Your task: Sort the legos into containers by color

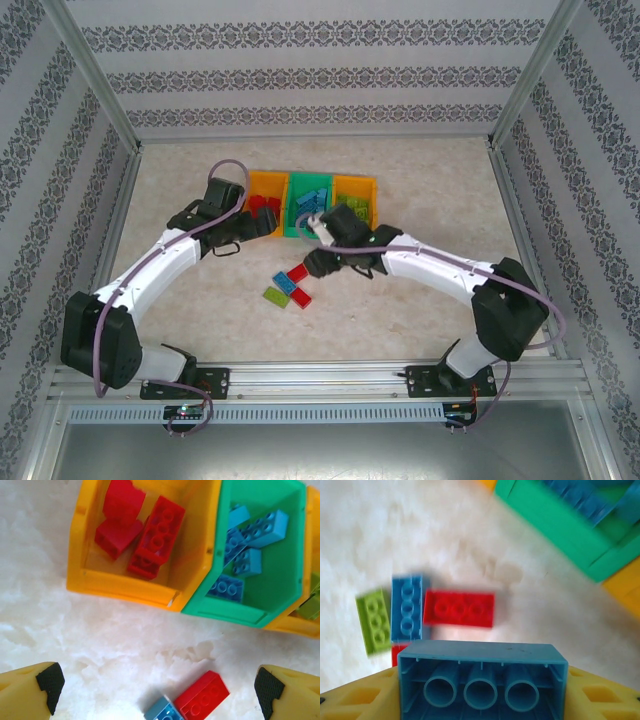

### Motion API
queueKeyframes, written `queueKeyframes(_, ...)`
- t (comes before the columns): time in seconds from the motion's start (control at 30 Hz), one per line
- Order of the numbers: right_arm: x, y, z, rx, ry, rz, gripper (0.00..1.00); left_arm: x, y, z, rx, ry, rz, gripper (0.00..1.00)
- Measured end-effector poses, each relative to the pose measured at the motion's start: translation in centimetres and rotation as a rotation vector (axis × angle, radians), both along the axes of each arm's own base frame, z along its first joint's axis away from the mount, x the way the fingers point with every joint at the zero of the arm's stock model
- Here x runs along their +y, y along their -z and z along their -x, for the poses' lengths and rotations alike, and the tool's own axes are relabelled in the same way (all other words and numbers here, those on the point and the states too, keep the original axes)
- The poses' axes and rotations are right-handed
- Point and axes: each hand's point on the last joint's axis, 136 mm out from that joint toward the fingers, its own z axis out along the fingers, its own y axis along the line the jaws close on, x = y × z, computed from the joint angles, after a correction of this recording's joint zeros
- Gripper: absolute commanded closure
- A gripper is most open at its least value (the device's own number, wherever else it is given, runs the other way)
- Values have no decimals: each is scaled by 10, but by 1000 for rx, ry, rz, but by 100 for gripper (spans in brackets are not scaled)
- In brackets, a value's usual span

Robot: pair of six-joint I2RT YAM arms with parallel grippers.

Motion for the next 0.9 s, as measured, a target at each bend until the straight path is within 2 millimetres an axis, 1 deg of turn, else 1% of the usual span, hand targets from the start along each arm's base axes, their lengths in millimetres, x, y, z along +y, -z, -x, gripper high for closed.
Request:
queueKeyframes(0.1,6,-28,-42,-20,93,-76,46,2,9,6,25,2,-9,1)
queueKeyframes(0.17,10,-39,-69,-22,150,-113,46,3,13,9,36,3,-12,0)
queueKeyframes(0.2,12,-41,-79,-17,173,-126,46,3,15,11,41,5,-12,0)
queueKeyframes(0.27,16,-39,-103,1,222,-140,46,3,20,14,53,11,-14,0)
queueKeyframes(0.37,17,-20,-127,49,280,-127,42,3,27,20,71,22,-17,0)
queueKeyframes(0.43,15,-4,-135,86,307,-106,41,3,31,23,82,29,-18,0)
queueKeyframes(0.53,14,17,-139,140,334,-71,38,4,36,28,96,33,-22,0)
queueKeyframes(0.57,14,18,-140,143,337,-67,37,5,38,29,101,33,-23,0)
queueKeyframes(0.63,15,13,-142,143,340,-70,33,6,41,32,110,34,-26,0)
queueKeyframes(0.73,16,7,-143,144,349,-74,22,6,42,33,112,34,-28,1)
queueKeyframes(0.9,11,9,-141,150,368,-52,13,6,42,33,111,36,-29,0)
